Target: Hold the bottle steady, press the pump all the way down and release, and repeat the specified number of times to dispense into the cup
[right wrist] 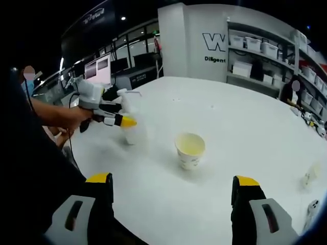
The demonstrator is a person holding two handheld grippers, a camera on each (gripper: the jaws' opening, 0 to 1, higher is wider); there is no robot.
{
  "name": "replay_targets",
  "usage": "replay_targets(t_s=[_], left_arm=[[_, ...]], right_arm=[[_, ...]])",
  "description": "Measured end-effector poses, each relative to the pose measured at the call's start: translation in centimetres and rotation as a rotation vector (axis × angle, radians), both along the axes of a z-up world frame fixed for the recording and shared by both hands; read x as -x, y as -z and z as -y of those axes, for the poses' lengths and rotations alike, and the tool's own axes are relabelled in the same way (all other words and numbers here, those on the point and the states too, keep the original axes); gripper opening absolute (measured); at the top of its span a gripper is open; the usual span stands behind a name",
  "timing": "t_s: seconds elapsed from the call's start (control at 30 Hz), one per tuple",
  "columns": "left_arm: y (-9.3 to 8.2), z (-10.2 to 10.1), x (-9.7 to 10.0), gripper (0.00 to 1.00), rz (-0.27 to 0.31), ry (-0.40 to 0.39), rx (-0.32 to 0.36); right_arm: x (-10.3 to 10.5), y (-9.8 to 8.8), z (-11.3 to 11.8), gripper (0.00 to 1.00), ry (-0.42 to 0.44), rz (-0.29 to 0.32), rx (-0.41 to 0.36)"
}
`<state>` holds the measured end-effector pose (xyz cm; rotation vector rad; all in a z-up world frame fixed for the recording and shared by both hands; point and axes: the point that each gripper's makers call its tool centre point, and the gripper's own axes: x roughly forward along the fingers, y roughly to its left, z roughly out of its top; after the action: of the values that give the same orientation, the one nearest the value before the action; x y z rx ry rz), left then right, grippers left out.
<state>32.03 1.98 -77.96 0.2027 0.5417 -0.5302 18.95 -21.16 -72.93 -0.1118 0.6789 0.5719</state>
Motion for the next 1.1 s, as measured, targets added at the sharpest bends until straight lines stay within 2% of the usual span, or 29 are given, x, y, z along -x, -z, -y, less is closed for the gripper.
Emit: replay_targets(t_s=[1.1], left_arm=[[0.1, 4.0, -1.3, 0.48, -0.030, 0.093, 0.002]], right_arm=[[-1.8, -1.2, -0.6, 0.96, -0.021, 0.023, 0.005]])
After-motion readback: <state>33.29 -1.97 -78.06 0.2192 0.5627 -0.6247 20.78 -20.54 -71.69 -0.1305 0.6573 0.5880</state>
